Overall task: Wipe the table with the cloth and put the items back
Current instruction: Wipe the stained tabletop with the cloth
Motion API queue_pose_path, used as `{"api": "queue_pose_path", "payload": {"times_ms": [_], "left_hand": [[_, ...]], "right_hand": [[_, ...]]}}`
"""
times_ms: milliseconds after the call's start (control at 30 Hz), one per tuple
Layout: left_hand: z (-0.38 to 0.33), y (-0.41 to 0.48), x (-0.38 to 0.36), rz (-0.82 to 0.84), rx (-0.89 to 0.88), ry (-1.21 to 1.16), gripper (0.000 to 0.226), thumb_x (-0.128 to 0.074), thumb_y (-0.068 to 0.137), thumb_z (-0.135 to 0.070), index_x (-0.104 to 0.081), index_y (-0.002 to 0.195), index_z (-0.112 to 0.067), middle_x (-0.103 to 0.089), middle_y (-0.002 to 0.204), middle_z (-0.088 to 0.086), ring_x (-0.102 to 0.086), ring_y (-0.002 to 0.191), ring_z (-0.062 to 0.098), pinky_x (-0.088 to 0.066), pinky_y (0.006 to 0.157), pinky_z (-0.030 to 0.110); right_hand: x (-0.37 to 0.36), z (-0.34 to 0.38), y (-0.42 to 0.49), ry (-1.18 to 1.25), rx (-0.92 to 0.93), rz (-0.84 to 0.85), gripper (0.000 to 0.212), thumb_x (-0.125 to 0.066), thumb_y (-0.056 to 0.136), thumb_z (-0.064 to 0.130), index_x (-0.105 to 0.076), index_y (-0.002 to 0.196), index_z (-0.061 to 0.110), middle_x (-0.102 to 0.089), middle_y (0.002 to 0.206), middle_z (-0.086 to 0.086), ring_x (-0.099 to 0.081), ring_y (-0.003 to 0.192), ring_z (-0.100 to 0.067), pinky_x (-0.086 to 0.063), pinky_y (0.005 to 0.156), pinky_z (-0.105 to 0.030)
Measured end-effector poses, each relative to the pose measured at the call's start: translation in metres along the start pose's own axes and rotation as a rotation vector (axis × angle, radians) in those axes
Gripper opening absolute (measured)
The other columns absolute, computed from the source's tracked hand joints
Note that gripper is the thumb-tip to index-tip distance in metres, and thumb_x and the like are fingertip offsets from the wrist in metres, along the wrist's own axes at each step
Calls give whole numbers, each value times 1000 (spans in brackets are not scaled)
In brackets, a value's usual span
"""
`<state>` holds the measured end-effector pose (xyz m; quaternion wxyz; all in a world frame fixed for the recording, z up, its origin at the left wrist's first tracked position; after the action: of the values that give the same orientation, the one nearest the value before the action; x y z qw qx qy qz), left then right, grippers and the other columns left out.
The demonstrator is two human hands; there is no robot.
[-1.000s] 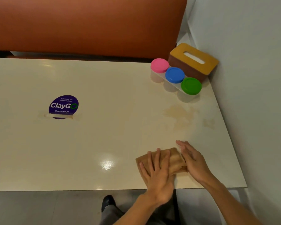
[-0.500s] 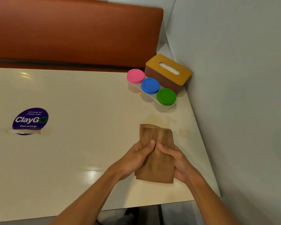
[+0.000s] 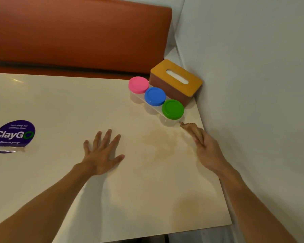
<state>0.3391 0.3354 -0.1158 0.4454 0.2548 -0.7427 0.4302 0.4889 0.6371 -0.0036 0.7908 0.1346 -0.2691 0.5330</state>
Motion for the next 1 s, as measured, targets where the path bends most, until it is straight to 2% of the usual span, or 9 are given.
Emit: {"api": "queue_pose_path", "payload": {"times_ms": [67,133,200,267,400,633,833,933,1000], "left_hand": [[4,2,-10,23,-27,-13,76,-17,83,-81,21,143,-54,38,153,-14,39,139,18,17,112,60],[3,6,-11,13,-30,-14,75,-15,83,-81,24,142,-55,41,151,-14,43,137,19,21,110,60],[0,7,-9,32,-26,0,75,-16,83,-80,25,141,-55,42,150,-14,45,136,19,22,109,60],[-2,6,-11,43,-22,-1,75,-16,84,-80,26,141,-55,43,150,-14,45,135,19,22,109,60],[1,7,-10,41,-10,18,75,-15,84,-79,27,140,-54,44,149,-14,46,135,19,23,108,59],[1,5,-13,62,6,20,75,-10,80,-82,30,138,-56,45,148,-15,45,135,19,22,109,60],[1,5,-13,68,2,21,75,-12,81,-81,30,138,-56,46,148,-15,45,136,19,21,110,60],[4,4,-14,56,4,2,74,-13,80,-82,30,136,-58,45,147,-17,47,134,16,22,109,59],[7,5,-14,44,-2,-1,75,-12,79,-84,30,135,-59,46,146,-19,49,131,13,23,108,58]], "right_hand": [[7,-22,17,-289,26,-81,61,-39,86,-10,-54,127,33,-60,126,20,-55,120,-6,-46,100,-28],[3,-48,27,-555,-42,-85,66,-44,82,-9,-44,140,22,-53,140,-1,-49,129,-23,-43,103,-45],[-16,-74,22,-724,-130,7,72,-49,84,-5,-28,150,18,-31,156,-9,-31,142,-30,-29,115,-46],[-36,-93,11,-790,-167,44,80,-50,87,0,-12,154,22,-10,162,-6,-9,149,-30,-14,120,-47],[-51,-100,6,-739,-164,-14,85,-52,89,3,-2,154,25,1,163,-3,4,150,-27,-1,121,-48],[-83,-82,-34,-624,-83,9,89,-48,86,-2,3,150,34,8,162,5,15,148,-17,5,121,-47],[-113,-61,-88,-501,48,116,91,-47,81,-9,-9,151,36,4,160,15,16,148,-8,11,121,-39],[-106,-54,-100,-309,47,214,84,-42,81,-13,-24,146,37,-15,157,20,-1,149,-7,4,122,-34],[-86,-45,-92,-86,1,222,76,-38,84,-20,-41,141,29,-41,148,12,-29,144,-12,-17,121,-35]]}}
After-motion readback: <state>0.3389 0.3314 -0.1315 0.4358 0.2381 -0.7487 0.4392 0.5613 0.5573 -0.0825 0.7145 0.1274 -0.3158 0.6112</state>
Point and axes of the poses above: each hand's wrist, its own y-axis towards the middle knuckle, its own x-axis out of the back of the hand, z = x × y, the point moved 3 cm from there along y, towards the middle knuckle
